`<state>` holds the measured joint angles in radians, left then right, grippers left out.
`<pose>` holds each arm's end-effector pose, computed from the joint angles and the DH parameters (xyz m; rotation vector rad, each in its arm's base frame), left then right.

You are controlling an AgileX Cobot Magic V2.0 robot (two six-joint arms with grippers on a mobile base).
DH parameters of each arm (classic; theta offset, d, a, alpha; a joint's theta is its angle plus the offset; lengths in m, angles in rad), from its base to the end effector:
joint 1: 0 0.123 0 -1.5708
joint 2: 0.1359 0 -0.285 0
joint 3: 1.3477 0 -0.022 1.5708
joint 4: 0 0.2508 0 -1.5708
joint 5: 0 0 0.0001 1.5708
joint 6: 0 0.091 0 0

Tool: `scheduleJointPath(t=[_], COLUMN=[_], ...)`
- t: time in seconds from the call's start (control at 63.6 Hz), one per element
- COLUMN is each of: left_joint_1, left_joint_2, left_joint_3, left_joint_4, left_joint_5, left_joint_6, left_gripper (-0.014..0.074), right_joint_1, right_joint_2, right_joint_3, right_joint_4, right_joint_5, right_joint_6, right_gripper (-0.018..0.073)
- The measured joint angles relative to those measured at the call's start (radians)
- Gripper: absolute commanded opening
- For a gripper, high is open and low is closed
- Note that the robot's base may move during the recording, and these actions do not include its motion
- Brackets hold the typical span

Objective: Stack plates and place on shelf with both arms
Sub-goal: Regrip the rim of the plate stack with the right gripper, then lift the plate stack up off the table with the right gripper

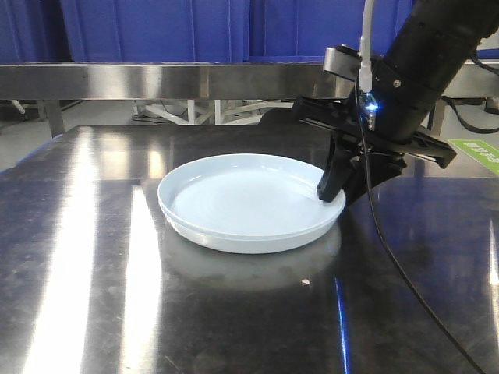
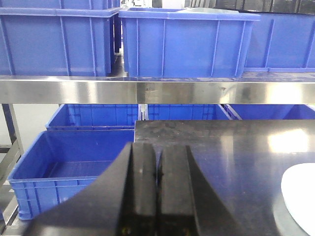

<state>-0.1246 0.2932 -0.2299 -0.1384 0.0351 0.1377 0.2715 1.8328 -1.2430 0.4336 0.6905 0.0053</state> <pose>0.0813 -0.0106 0.2685 0.1018 1.5793 -0.1018 0.3565 0.1246 0.2043 0.0247 2.7703 0.5415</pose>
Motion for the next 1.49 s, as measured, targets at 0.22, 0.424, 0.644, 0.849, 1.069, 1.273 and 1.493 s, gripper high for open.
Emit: scheduleJointPath(t=[0.22, 0.424, 0.644, 0.849, 1.069, 1.273, 1.493], left_joint_1=[0.0, 0.0, 0.0, 0.0, 0.0, 0.0, 0.0], left_joint_2=[0.0, 0.0, 0.0, 0.0, 0.0, 0.0, 0.0], left_joint_3=[0.0, 0.0, 0.0, 0.0, 0.0, 0.0, 0.0], left_joint_4=[0.0, 0.0, 0.0, 0.0, 0.0, 0.0, 0.0], left_joint_5=[0.0, 0.0, 0.0, 0.0, 0.0, 0.0, 0.0], left_joint_6=[0.0, 0.0, 0.0, 0.0, 0.0, 0.0, 0.0], left_gripper=[0.008, 0.008, 0.008, 0.008, 0.008, 0.008, 0.008], right_joint_1=[0.0, 0.0, 0.0, 0.0, -0.009, -0.029, -0.029], right_joint_2=[-0.05, -0.146, -0.227, -0.299, -0.459, -0.643, -0.835], right_joint_3=[0.002, 0.063, 0.123, 0.195, 0.365, 0.56, 0.732], right_joint_4=[-0.036, -0.049, -0.039, -0.011, -0.059, -0.113, -0.243], right_joint_5=[-0.031, -0.128, -0.156, -0.212, -0.415, -0.579, -0.691], right_joint_6=[-0.005, -0.005, -0.005, -0.005, -0.005, -0.005, -0.005], right_gripper=[0.0049, 0.0049, 0.0049, 0.0049, 0.0049, 0.0049, 0.0049])
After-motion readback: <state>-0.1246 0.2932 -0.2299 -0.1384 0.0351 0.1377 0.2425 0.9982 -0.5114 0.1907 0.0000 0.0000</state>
